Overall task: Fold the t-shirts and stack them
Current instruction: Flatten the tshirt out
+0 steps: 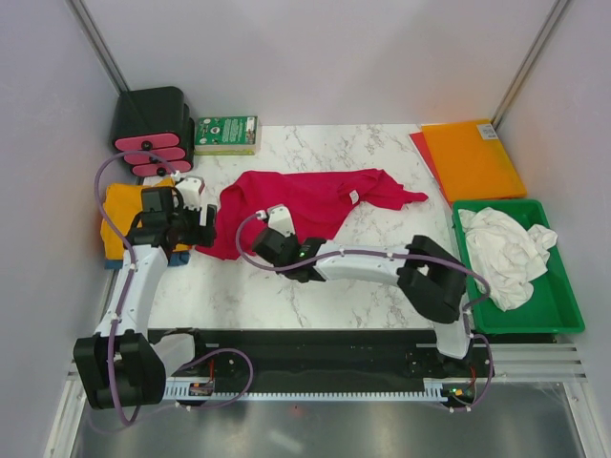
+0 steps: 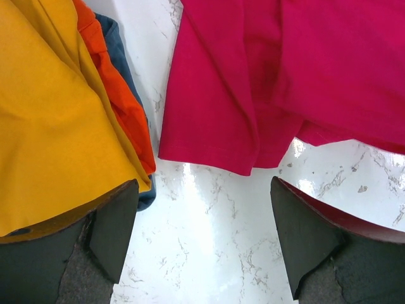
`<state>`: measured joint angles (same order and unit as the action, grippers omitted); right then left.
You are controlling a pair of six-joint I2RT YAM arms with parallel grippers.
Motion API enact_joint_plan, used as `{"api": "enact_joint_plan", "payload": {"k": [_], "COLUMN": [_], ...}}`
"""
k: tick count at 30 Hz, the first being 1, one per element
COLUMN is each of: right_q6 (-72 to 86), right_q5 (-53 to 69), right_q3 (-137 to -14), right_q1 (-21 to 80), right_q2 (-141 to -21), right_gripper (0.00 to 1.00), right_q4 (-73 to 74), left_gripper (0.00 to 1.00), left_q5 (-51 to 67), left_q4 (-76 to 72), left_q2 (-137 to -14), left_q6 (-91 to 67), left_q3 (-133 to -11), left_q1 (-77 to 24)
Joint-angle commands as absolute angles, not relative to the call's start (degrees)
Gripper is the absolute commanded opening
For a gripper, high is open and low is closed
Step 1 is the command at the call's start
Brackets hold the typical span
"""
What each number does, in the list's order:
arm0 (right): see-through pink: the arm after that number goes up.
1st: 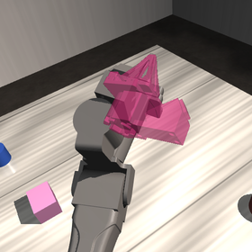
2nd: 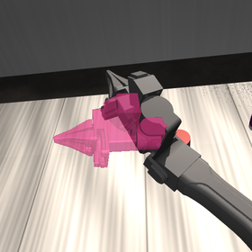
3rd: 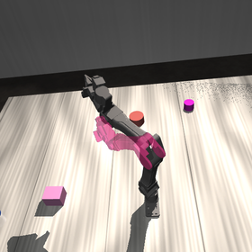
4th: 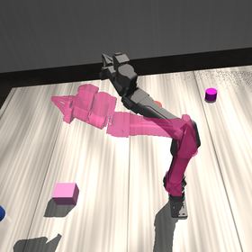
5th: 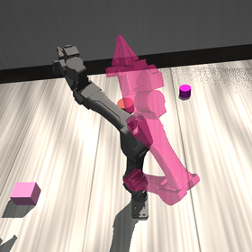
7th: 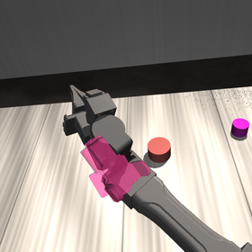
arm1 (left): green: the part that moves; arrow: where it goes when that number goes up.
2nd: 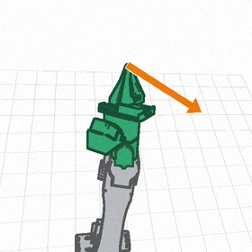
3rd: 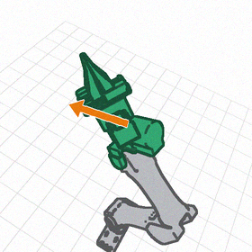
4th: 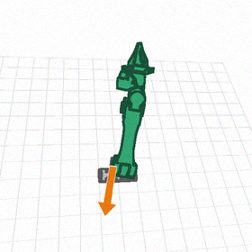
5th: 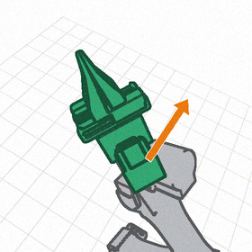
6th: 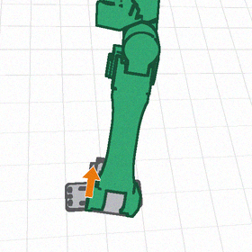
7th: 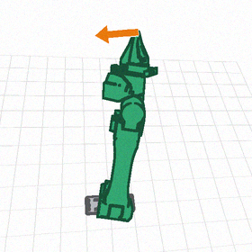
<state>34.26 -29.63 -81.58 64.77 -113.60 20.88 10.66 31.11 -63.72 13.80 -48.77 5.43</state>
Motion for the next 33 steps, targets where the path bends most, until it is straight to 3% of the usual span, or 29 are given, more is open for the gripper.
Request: {"api": "enact_joint_plan", "payload": {"k": [1,12,23,30,33], "right_q6": [36.7,40.9,42.6,42.5,42.4], "right_q5": [-40.8,-55.1,-55.0,-54.2,-53.8], "right_q3": [-77.0,-64.8,-64.4,-64.8,-64.7], "right_q1": [64.7,56.9,55.4,55.4,55.4], "right_q2": [-101.0,-75.5,-75.6,-76.8,-77.2], "right_gripper": [0.0,0.0,0.0,0.0,0.0], "right_q4": [22.1,30.0,31.1,30.5,30.4], "left_gripper": [0.91,0.92,0.88,0.74,0.72], "left_q5": [10.9,11.4,13.4,14.2,14.2], "left_q4": [29.8,28.3,26.5,23.4,22.5], "left_q2": [-62.0,-67.0,-75.1,-77.4,-79.5], "left_q6": [12.6,12.3,18.0,20.7,20.4], "left_q3": [-47.9,-46.0,-44.5,-43.5,-44.1], "left_q1": [5.8,5.8,5.1,2.4,1.7]}}
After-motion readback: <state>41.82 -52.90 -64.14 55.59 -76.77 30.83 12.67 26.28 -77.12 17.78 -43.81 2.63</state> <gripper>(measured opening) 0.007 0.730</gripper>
